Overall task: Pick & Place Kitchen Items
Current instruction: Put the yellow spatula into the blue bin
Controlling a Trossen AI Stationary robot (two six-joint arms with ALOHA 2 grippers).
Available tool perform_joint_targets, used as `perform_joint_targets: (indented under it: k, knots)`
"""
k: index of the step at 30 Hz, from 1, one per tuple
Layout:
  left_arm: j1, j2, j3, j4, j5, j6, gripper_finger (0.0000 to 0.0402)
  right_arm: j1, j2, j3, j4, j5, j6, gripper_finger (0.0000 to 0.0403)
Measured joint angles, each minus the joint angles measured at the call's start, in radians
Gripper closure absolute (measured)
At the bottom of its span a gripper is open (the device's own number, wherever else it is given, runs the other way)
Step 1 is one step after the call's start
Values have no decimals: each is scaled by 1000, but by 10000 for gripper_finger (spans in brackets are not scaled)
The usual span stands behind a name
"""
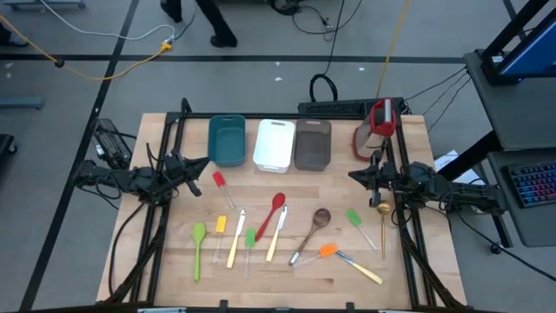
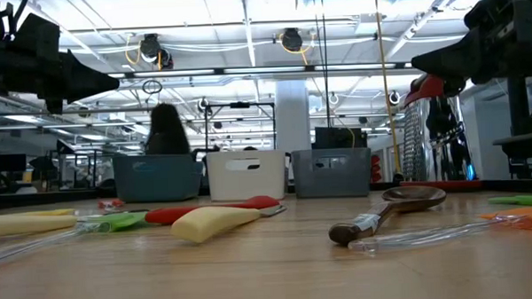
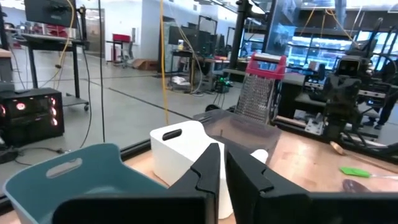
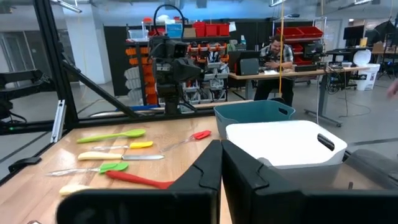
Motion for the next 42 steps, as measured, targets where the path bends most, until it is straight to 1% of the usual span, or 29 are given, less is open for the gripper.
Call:
perform_joint_targets:
  k: [4,6,9,11,14,16,18,20,24,27,30,34,39,42]
  knots:
    - [0,0,0,0,0,-22,325,-1,-1,0,83,77,-132,399]
    - [0,0,0,-1,0,-43,300,-1,0,0,100,106,-155,399]
    - [0,0,0,-12,0,-145,269,-1,7,0,131,105,-194,399]
    - [0,11,1,-14,0,-214,255,-1,23,0,162,104,-202,399]
    - [0,45,1,-8,0,-270,246,-1,66,0,237,104,-204,390]
    - [0,83,-1,21,3,-289,245,-1,106,0,282,104,-203,374]
    - [0,124,0,100,5,-267,245,-1,153,0,347,104,-198,353]
    - [0,175,22,139,13,-229,245,-1,206,0,408,108,-176,329]
    - [0,282,113,154,18,-173,245,-1,322,0,565,107,-148,287]
    - [0,364,197,141,23,-163,245,-1,417,0,679,108,-138,266]
    - [0,446,291,91,83,-183,245,-1,510,0,790,107,-124,256]
    - [-6,572,423,-45,131,-235,245,-1,617,0,905,104,-124,253]
    - [-27,738,581,-279,139,-377,245,-1,705,0,982,104,-124,258]
    - [-37,823,662,-373,171,-470,245,-1,734,0,1003,104,-124,257]
